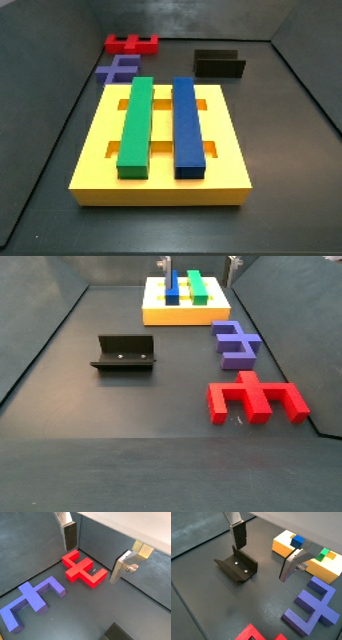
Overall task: Pick up the purple object. Move up. Place the purple object on the fixture. Regrasp the purple object. Move to above the board. Insert the purple object.
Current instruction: Pick up the purple object.
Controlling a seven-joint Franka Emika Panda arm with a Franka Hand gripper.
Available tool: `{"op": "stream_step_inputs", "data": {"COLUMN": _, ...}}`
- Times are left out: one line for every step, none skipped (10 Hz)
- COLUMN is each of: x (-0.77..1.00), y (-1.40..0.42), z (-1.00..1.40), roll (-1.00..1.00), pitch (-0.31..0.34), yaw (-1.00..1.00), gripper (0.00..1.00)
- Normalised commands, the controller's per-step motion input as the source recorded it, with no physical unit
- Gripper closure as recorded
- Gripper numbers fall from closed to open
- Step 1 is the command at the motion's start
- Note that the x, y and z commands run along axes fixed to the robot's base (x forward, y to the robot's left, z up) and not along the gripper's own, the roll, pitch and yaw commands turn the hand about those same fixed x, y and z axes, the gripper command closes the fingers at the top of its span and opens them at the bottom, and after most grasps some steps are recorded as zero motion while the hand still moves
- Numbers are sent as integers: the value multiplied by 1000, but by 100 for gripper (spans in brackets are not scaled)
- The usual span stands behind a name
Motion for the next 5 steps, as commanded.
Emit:
{"op": "stream_step_inputs", "data": {"x": -351, "y": 0, "z": -260, "roll": -167, "pitch": -184, "yaw": -106, "gripper": 0}}
{"op": "stream_step_inputs", "data": {"x": -649, "y": -54, "z": -403, "roll": -160, "pitch": -190, "yaw": -320, "gripper": 0}}
{"op": "stream_step_inputs", "data": {"x": -651, "y": -9, "z": -420, "roll": -181, "pitch": -167, "yaw": -523, "gripper": 0}}
{"op": "stream_step_inputs", "data": {"x": -546, "y": 0, "z": -414, "roll": -181, "pitch": -170, "yaw": -637, "gripper": 0}}
{"op": "stream_step_inputs", "data": {"x": -389, "y": -14, "z": -323, "roll": -199, "pitch": -194, "yaw": -723, "gripper": 0}}
